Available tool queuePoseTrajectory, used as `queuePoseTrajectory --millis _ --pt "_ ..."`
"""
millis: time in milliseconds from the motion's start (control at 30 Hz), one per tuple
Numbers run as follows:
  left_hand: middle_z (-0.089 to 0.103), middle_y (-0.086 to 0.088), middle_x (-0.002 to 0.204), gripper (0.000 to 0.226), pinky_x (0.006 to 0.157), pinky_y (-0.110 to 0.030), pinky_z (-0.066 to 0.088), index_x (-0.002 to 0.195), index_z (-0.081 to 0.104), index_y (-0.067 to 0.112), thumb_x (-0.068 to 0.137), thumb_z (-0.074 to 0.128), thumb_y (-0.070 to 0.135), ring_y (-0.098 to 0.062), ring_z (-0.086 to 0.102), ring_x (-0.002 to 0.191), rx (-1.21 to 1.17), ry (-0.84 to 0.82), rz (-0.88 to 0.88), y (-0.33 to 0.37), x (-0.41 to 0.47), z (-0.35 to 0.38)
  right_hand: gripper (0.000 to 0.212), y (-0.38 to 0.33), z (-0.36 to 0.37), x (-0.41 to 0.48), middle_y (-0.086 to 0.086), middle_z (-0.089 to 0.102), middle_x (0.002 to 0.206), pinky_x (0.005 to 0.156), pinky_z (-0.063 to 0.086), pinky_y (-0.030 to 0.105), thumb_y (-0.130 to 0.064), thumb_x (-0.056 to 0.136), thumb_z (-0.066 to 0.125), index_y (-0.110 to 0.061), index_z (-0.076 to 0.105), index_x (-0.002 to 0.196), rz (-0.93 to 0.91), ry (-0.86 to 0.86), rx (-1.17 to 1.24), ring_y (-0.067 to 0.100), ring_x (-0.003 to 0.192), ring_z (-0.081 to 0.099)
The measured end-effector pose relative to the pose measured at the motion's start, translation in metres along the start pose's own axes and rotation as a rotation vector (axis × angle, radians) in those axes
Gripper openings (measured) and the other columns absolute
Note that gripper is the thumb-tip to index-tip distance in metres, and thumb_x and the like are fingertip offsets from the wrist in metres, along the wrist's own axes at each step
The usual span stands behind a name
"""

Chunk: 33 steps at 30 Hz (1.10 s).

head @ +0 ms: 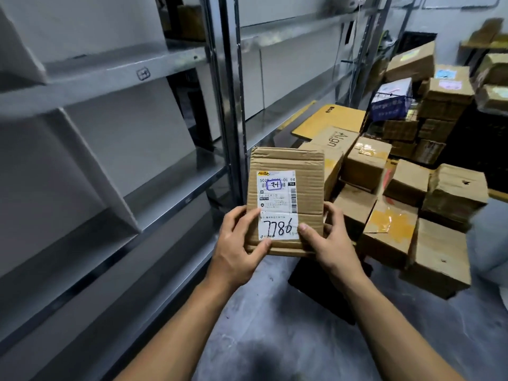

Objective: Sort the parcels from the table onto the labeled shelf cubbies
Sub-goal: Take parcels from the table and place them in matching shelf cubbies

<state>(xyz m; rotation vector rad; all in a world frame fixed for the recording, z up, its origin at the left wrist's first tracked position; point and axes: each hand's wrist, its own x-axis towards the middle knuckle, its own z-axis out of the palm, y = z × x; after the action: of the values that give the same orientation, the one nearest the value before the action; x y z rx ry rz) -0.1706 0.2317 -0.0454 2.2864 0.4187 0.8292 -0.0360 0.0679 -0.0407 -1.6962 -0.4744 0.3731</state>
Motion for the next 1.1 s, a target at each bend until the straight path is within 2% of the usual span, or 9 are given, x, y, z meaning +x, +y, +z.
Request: queuePoseTrajectory --millis 267,367,467,567,733,833,933,1000,1100 --pt "0.037 0.005 0.141 0.062 0.107 -0.026 0.035 0.140 0.048 0.026 0.083 0.066 0.043 -0.009 0.041 0.127 0.114 0.068 -0.103 0.006 -0.030 -0.040 0.062 -0.006 0.034 0.000 -0.008 0.062 0.126 0.096 0.055 0.051 -0.032 0.087 0.076 -0.049 0.040 0.135 -0.050 -0.136 0.066 0.010 0.115 0.060" --pt "0.038 0.005 0.141 0.062 0.107 -0.026 0.035 0.140 0.047 0.026 0.083 0.064 0.043 -0.009 0.041 0.127 0.137 0.095 -0.143 0.022 -0.041 -0.049 0.061 -0.010 0.034 -0.001 -0.001 0.060 0.130 0.094 0.055 0.055 -0.032 0.087 0.077 -0.053 0.041 0.132 -0.043 -0.204 0.092 0.019 0.120 0.059" --pt "0.041 0.004 0.138 0.062 0.107 -0.022 0.033 0.140 0.048 0.022 0.083 0.063 0.040 -0.007 0.042 0.124 0.164 0.129 -0.169 0.040 -0.054 -0.056 0.058 -0.018 0.030 -0.006 -0.005 0.059 0.129 0.095 0.056 0.053 -0.031 0.088 0.076 -0.068 0.042 0.117 -0.074 -0.266 0.103 0.015 0.118 0.058" --pt "0.045 0.003 0.135 0.059 0.106 -0.017 0.029 0.139 0.048 0.019 0.085 0.062 0.038 -0.006 0.042 0.123 0.239 0.172 -0.215 0.053 -0.068 -0.062 0.058 -0.020 0.026 -0.011 -0.005 0.060 0.129 0.096 0.055 0.051 -0.031 0.090 0.074 -0.070 0.040 0.115 -0.122 -0.318 0.090 0.011 0.117 0.058" --pt "0.049 0.001 0.134 0.051 0.104 -0.021 0.029 0.137 0.050 0.019 0.090 0.066 0.029 -0.011 0.043 0.123 0.400 0.219 -0.301 0.070 -0.103 -0.077 0.059 -0.022 0.023 -0.026 -0.029 0.058 0.115 0.094 0.056 0.038 -0.033 0.090 0.074 -0.074 0.038 0.113 -0.147 -0.413 0.099 -0.003 0.111 0.059" --pt "0.049 0.000 0.134 0.050 0.104 -0.024 0.029 0.137 0.050 0.020 0.091 0.063 0.034 -0.015 0.042 0.123 0.540 0.195 -0.366 0.076 -0.127 -0.093 0.058 -0.023 0.026 -0.036 -0.037 0.060 0.107 0.096 0.056 0.042 -0.033 0.090 0.074 -0.071 0.040 0.116 -0.140 -0.484 0.108 -0.014 0.103 0.059" --pt "0.046 0.002 0.134 0.052 0.104 -0.034 0.034 0.138 0.046 0.023 0.091 0.057 0.043 -0.017 0.041 0.122 0.693 0.153 -0.456 0.081 -0.154 -0.113 0.058 -0.026 0.036 -0.052 -0.019 0.064 0.118 0.100 0.054 0.049 -0.033 0.089 0.075 -0.065 0.041 0.124 -0.153 -0.532 0.114 0.003 0.110 0.063" --pt "0.044 0.004 0.136 0.054 0.104 -0.037 0.035 0.139 0.043 0.026 0.091 0.053 0.048 -0.017 0.040 0.122 0.773 0.135 -0.517 0.085 -0.171 -0.127 0.060 -0.031 0.045 -0.066 -0.013 0.064 0.121 0.100 0.053 0.050 -0.033 0.088 0.075 -0.069 0.040 0.121 -0.166 -0.559 0.119 0.011 0.112 0.063" --pt "0.043 0.006 0.137 0.055 0.103 -0.037 0.036 0.140 0.041 0.028 0.091 0.050 0.051 -0.017 0.039 0.123 0.853 0.134 -0.588 0.095 -0.198 -0.150 0.063 -0.041 0.062 -0.089 -0.012 0.064 0.120 0.101 0.052 0.048 -0.030 0.089 0.075 -0.076 0.039 0.112 -0.200 -0.608 0.126 0.005 0.107 0.065"
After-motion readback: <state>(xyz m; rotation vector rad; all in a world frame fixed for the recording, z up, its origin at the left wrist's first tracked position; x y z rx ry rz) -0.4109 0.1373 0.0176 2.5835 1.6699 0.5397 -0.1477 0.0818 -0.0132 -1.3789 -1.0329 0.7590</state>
